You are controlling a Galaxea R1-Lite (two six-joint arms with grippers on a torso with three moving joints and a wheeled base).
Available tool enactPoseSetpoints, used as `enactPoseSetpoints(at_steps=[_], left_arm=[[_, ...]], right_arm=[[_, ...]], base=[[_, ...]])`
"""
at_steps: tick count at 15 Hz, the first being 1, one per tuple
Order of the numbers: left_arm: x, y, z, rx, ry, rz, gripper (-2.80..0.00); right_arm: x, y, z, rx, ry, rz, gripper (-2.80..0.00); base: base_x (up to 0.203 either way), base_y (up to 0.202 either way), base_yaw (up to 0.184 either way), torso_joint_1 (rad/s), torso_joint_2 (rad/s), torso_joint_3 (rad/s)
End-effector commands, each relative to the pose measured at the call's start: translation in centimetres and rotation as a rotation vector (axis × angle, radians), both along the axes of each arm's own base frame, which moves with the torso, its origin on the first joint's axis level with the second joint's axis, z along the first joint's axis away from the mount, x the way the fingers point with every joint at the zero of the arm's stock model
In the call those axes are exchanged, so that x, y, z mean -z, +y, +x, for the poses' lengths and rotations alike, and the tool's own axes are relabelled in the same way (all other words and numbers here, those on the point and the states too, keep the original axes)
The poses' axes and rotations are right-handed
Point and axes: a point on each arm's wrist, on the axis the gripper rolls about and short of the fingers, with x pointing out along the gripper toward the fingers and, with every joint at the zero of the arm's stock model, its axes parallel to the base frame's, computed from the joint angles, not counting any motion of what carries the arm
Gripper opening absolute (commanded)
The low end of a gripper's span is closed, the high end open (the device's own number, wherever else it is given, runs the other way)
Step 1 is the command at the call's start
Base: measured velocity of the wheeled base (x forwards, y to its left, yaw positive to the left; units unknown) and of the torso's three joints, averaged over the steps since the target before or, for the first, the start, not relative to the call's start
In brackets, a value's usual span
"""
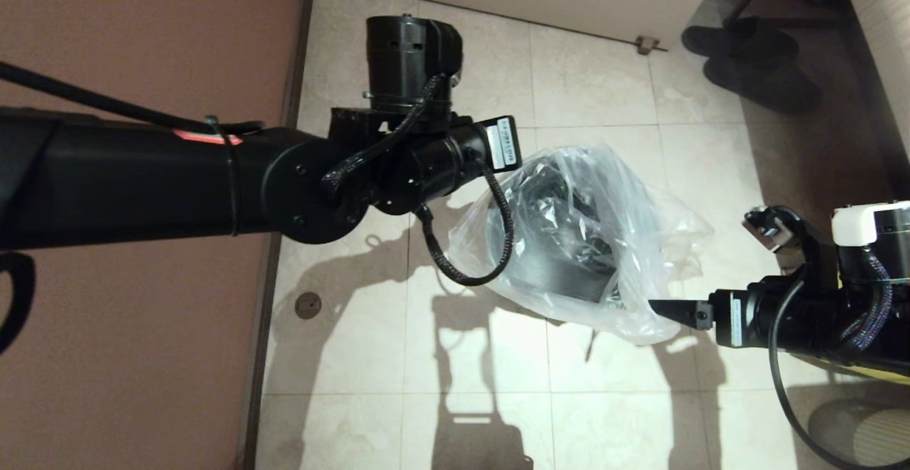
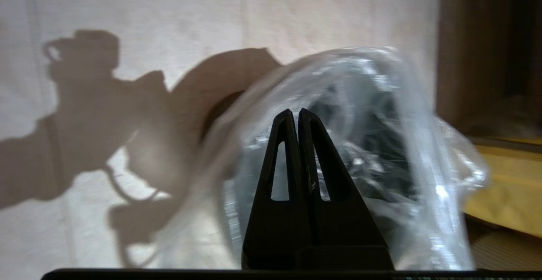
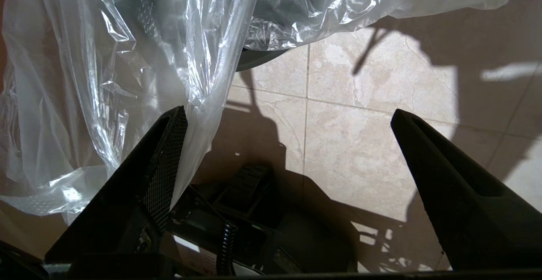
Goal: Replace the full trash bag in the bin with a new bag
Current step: Put the new garbage bag on the trash can
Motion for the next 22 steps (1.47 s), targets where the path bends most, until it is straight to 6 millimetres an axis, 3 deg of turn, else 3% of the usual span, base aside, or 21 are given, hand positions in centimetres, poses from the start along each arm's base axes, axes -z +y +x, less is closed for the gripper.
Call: enactPoseSetpoints(at_steps=[1,3,6,15,18,22], left_arm=[[1.8,-3.0,1.4,0.044,0.031,0.022,-2.8],[3.6,-5.6,2.6,0.106,0.082,0.053,-2.8],[8.4,-8.1,3.6,0.189,0.189,0.131,-2.8],[19.2,-10.9,7.3,0.206,0.147,0.251,-2.8],[20.8,-10.9,7.7,0.18,0.151,0.292,-2.8],[20.8,-10.6,8.0,0.166,0.152,0.294,-2.8]], right_arm=[[0.3,0.1,0.3,0.0,0.011,0.001,0.0],[0.3,0.0,0.4,0.001,0.009,0.001,0.0],[-0.2,-0.2,0.8,0.014,-0.046,0.023,0.0],[-1.1,-0.1,-0.4,0.0,-0.067,0.076,0.0],[-1.9,-0.3,-1.0,-0.001,-0.098,0.086,0.0],[-3.4,-0.7,-2.2,-0.002,-0.162,0.105,0.0]], base=[[0.0,0.0,0.0,0.0,0.0,0.0],[0.0,0.0,0.0,0.0,0.0,0.0],[0.0,0.0,0.0,0.0,0.0,0.0],[0.0,0.0,0.0,0.0,0.0,0.0],[0.0,0.0,0.0,0.0,0.0,0.0],[0.0,0.0,0.0,0.0,0.0,0.0]])
